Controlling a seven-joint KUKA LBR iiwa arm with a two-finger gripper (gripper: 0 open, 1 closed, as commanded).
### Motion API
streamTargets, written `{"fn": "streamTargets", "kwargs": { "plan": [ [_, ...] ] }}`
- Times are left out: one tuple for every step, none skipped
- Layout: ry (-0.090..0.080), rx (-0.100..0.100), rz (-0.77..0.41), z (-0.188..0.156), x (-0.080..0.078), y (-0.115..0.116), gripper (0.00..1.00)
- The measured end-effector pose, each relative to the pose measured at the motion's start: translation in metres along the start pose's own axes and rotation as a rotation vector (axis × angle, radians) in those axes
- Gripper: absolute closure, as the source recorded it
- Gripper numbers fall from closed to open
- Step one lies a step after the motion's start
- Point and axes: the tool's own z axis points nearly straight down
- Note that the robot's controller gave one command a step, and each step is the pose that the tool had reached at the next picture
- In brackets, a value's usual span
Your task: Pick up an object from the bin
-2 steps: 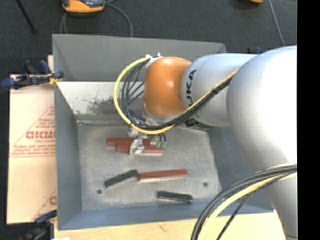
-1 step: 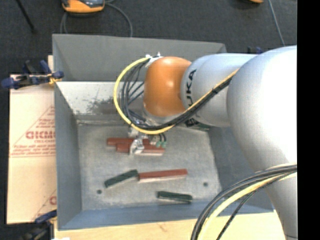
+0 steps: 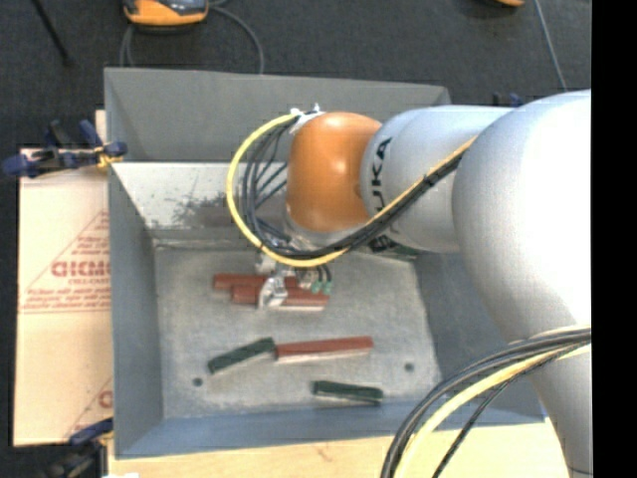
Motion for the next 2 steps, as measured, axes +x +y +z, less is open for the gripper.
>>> {"fn": "streamTargets", "kwargs": {
  "plan": [
    [0.001, 0.0, 0.0, -0.0059, -0.0001, 0.0, 1.0],
    [0.005, 0.0, 0.001, -0.0121, 0.0005, -0.0001, 1.0]
  ]
}}
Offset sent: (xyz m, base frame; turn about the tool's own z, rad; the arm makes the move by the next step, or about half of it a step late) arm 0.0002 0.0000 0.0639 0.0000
